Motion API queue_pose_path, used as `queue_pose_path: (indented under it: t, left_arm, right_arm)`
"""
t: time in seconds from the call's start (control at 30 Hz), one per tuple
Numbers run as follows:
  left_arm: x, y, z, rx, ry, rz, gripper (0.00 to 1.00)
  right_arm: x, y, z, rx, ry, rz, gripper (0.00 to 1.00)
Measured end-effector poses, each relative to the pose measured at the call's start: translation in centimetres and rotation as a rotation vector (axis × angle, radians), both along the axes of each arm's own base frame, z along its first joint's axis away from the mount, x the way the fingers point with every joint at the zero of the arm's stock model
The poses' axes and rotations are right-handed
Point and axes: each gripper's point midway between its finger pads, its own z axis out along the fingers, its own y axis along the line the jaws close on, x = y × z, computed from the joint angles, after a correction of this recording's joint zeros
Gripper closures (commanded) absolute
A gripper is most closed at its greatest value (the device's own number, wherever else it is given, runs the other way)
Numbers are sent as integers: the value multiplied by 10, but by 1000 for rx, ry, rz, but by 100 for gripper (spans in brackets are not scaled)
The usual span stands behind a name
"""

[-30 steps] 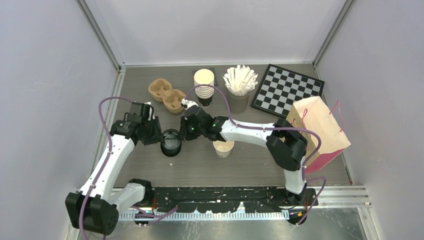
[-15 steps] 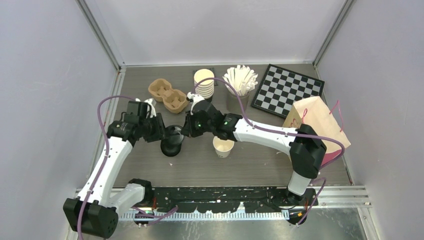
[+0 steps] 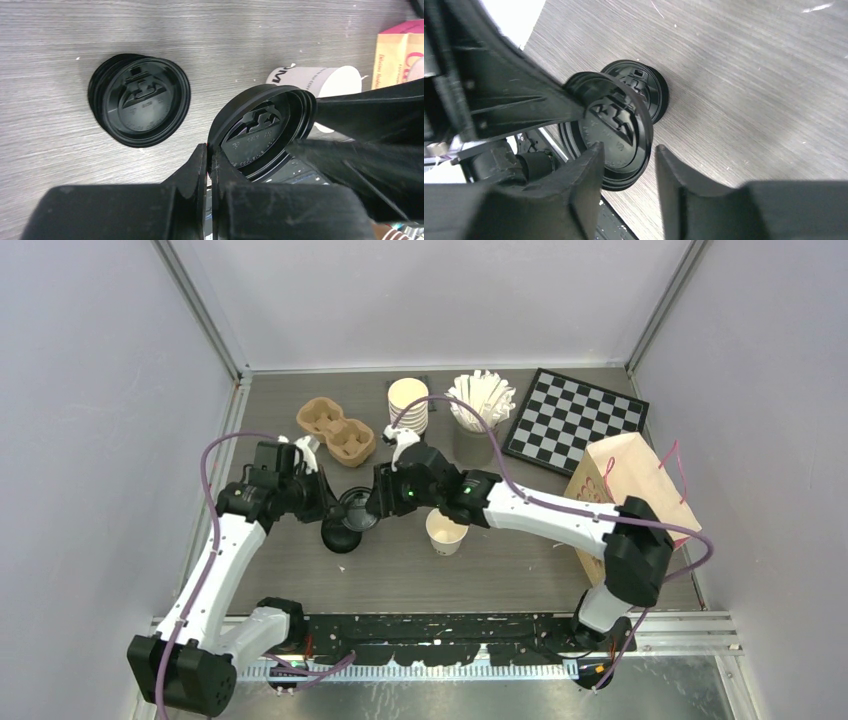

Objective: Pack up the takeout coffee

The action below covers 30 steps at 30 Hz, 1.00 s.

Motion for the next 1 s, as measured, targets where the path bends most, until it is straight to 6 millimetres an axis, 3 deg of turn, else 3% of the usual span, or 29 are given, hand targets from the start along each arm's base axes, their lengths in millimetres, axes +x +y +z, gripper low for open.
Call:
queue_pose_path:
  t: [0.2, 0.3, 0.47, 0.6, 0.8, 1.0]
  left_arm:
    - [0, -18, 8, -114, 2, -15, 100]
    - [-2, -36, 19, -249, -5, -21, 100]
    - [-4, -64, 44, -507, 10, -8, 100]
    - [2, -82, 67, -744, 32, 21, 100]
    - [1, -96, 106, -1021, 90, 25, 100]
    - [-30, -120, 142, -1119, 108, -143, 100]
  right_arm:
    - [-8, -25, 51, 70, -160, 38, 25]
    - [-20, -54, 86, 117, -321, 79, 20]
    - [-50, -115, 153, 276, -731, 134, 8]
    - [-75, -142, 180, 355, -1030, 205, 7]
    - [-84, -135, 184, 317, -1258, 318, 7]
    - [-79, -112, 165, 236, -1355, 429, 7]
